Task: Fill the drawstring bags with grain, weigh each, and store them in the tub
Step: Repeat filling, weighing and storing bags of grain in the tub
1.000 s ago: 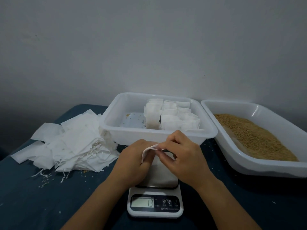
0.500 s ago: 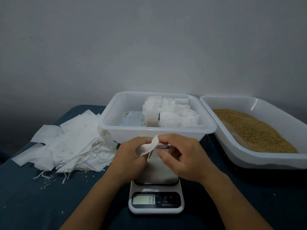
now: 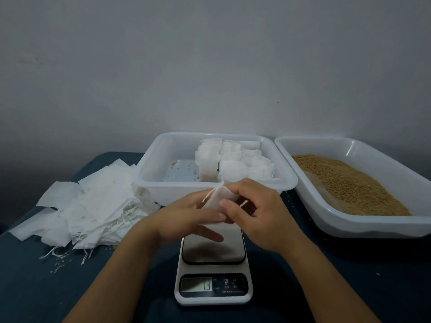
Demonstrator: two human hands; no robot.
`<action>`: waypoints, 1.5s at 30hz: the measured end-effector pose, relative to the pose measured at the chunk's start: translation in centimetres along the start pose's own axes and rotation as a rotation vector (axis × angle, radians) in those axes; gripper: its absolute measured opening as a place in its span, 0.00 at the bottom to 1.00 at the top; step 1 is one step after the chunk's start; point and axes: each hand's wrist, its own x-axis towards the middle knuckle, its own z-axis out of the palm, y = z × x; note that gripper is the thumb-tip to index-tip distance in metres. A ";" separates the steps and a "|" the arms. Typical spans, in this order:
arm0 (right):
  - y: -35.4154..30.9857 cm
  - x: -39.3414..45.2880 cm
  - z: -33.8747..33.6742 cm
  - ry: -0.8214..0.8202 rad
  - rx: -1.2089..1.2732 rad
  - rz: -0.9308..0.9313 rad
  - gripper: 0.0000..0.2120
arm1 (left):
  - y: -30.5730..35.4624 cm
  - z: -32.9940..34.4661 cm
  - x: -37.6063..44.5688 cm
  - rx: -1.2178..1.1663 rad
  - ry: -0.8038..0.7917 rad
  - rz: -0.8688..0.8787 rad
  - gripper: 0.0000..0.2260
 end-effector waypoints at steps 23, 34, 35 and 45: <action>-1.3 0.6 -4.4 -0.384 -0.018 0.119 0.15 | -0.7 1.7 1.7 0.188 0.018 -0.004 0.10; 9.7 0.4 -15.8 0.021 -0.718 0.913 0.14 | -2.0 2.1 2.4 0.333 0.283 0.107 0.14; 10.9 0.0 -16.4 -0.094 -0.770 0.992 0.15 | -2.1 2.2 2.5 0.382 0.291 0.106 0.16; 12.5 -0.4 -15.1 -0.425 -0.953 1.070 0.18 | -2.8 3.8 2.8 0.541 0.353 0.132 0.14</action>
